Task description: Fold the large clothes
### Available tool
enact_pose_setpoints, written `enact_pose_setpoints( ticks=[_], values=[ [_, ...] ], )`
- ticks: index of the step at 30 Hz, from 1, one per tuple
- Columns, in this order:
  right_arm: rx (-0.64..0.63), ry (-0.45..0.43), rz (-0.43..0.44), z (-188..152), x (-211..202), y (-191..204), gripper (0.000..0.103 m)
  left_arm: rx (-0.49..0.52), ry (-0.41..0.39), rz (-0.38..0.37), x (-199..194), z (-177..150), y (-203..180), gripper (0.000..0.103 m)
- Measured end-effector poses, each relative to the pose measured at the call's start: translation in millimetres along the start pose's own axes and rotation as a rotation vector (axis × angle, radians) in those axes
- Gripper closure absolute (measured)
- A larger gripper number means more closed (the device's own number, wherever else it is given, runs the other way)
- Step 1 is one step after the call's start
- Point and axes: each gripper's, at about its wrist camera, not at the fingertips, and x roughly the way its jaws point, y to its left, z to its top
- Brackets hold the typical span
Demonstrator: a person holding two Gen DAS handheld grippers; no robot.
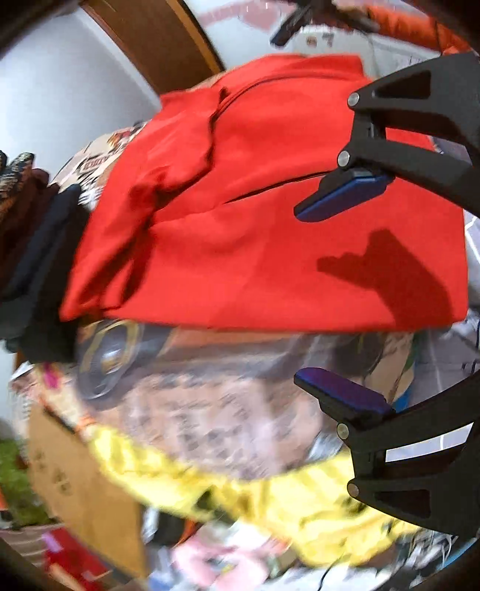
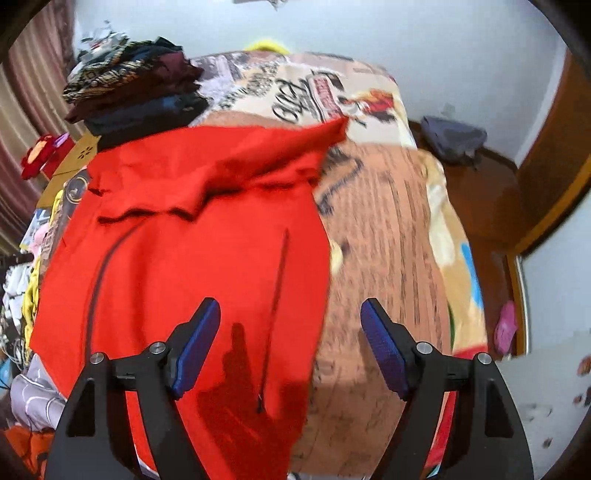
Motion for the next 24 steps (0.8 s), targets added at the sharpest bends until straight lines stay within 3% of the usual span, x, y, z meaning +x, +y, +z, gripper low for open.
enact_pose_setpoints(
  ticks=[2, 7, 12, 13, 17, 19, 21, 24],
  values=[
    [0.034, 0.021, 0.020, -7, 5, -6, 0.028, -0.035, 0.043, -0.053, 14, -7, 6, 0.022],
    [0.146, 0.044, 0.129, -24, 20, -17, 0.028, -0.101, 0.103, -0.105, 40, -24, 10, 0.022],
    [0.199, 0.017, 0.190, -31, 22, -14, 0.028, -0.054, 0.094, -0.176, 46, -33, -14, 0.022],
    [0.205, 0.013, 0.207, -32, 22, -12, 0.032, -0.044, 0.086, -0.179, 45, -32, -19, 0.026],
    [0.163, 0.005, 0.200, -35, 16, -2, 0.056, -0.032, 0.068, -0.220, 41, -25, -31, 0.079],
    [0.165, -0.009, 0.250, -34, 11, -3, 0.087, -0.030, 0.047, -0.224, 38, -19, -38, 0.092],
    [0.216, -0.015, 0.333, -30, 7, -9, 0.091, -0.012, 0.012, -0.227, 30, -13, -48, 0.095],
    [0.208, -0.045, 0.366, -16, -2, -5, 0.093, 0.031, -0.046, -0.236, 14, 3, -65, 0.096]
  ],
)
